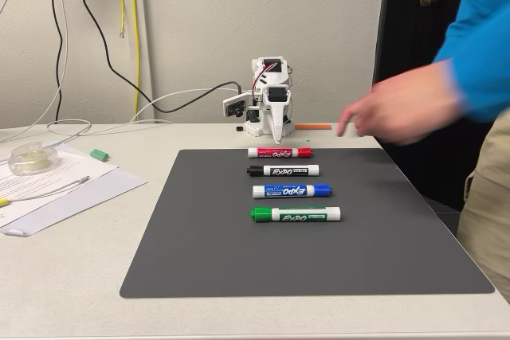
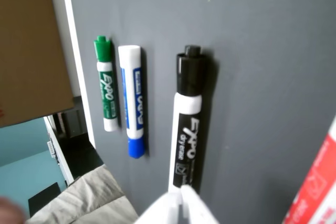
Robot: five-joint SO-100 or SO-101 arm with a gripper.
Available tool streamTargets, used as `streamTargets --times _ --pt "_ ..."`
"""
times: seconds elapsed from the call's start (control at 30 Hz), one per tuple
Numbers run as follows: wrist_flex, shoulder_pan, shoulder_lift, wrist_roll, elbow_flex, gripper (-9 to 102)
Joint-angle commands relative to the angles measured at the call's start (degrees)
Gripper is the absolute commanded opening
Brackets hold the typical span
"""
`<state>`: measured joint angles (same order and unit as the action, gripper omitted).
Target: Pick up the red marker.
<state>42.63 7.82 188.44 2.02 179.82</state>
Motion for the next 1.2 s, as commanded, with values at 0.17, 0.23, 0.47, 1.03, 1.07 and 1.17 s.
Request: streamTargets --times 0.17,0.23,0.47,1.03,1.07,1.17 --pt "-5.9 -0.6 0.4 -0.4 -0.4 0" --pt "-5.9 -0.6 0.4 -0.6 -0.4 0" --pt "-5.9 -0.6 0.4 -0.9 -0.4 0" --pt "-6.0 0.9 0.4 -3.3 -4.3 0" --pt "-4.7 0.8 0.4 -3.3 -5.1 0" --pt "0.4 0.7 0.4 -3.5 -8.1 0"
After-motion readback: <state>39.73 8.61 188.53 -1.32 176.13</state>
